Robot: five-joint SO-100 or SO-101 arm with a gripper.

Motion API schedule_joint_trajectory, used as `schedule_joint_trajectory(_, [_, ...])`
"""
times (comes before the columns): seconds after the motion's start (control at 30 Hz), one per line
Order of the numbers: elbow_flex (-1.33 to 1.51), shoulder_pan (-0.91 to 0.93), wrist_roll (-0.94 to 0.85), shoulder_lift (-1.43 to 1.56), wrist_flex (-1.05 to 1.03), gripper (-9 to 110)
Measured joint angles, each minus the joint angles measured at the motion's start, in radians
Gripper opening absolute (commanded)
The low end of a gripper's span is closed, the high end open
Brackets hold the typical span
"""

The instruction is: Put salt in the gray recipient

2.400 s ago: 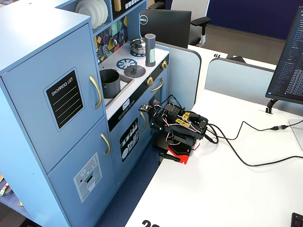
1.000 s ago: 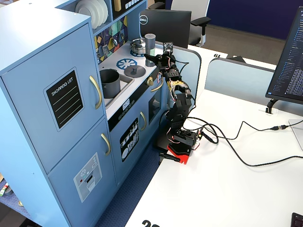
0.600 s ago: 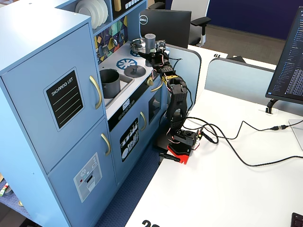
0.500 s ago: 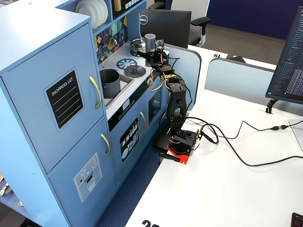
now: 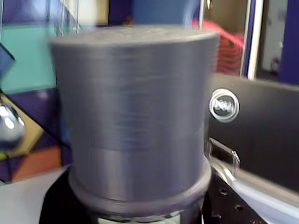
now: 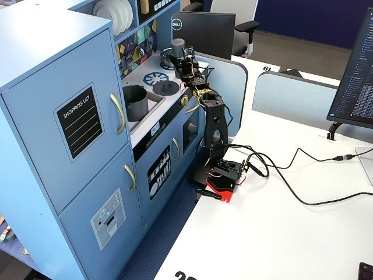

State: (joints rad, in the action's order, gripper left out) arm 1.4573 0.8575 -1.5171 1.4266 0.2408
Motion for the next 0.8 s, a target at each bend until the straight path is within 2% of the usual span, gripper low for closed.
schedule_joint_trajectory(0.23, [-0.164, -0.043, 0.135, 0.014, -0.015, 0])
schedule_joint_trajectory(0.43, [-0.172, -0.106, 0.342, 0.229, -0.229, 0])
schedule_joint_trajectory(0.63, [-0.075, -0.324, 0.672, 0.532, -0.551, 0])
schedule_joint_trajectory(0.8, [0.014, -0.565, 0.960, 0.661, -0.655, 0])
